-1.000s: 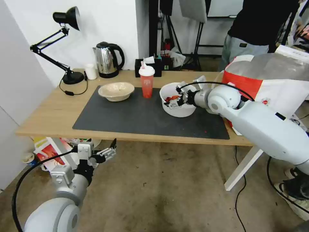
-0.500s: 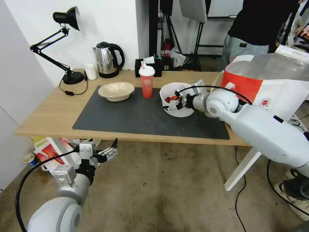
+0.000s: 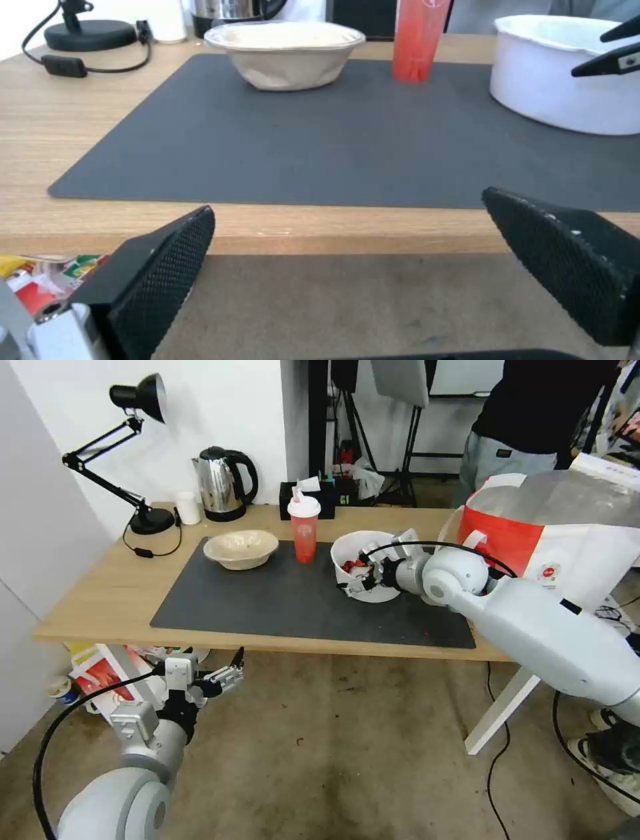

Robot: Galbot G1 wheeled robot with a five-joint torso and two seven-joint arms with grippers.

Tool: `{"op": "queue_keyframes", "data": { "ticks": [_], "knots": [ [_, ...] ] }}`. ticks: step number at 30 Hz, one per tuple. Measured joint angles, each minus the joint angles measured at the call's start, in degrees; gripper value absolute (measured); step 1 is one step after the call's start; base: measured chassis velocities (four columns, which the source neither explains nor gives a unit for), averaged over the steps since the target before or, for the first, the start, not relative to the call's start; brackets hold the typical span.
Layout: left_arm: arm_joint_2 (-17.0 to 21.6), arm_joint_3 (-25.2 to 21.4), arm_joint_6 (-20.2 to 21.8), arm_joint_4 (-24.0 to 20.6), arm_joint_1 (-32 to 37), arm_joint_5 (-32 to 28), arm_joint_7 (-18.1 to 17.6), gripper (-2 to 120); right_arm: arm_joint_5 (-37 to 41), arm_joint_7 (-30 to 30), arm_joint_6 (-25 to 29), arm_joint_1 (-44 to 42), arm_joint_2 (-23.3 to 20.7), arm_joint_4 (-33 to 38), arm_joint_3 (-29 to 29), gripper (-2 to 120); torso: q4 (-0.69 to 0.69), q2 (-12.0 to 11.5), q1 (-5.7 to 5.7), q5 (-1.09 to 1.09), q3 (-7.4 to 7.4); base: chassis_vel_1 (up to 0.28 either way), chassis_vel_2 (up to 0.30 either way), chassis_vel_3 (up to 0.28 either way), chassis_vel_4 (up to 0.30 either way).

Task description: Pick up the trash from the table and place it into the takeout bag.

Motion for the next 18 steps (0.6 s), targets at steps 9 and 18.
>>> {"op": "queue_keyframes", "data": {
  "ticks": [9,18],
  "knots": [
    [-0.2,0.1,0.0,0.0,-0.4,0.1,0.0,100,0.1,0.0,0.0,1.7,-0.5,-0.1,-1.6,100,0.00,0.0,0.00,0.00,0.00,0.000,0.000,0.000,0.000],
    [0.1,0.0,0.1,0.0,-0.3,0.4,-0.2,100,0.9,-0.2,0.0,2.0,-1.4,-0.2,-2.1,100,0.00,0.0,0.00,0.00,0.00,0.000,0.000,0.000,0.000]
  ]
}}
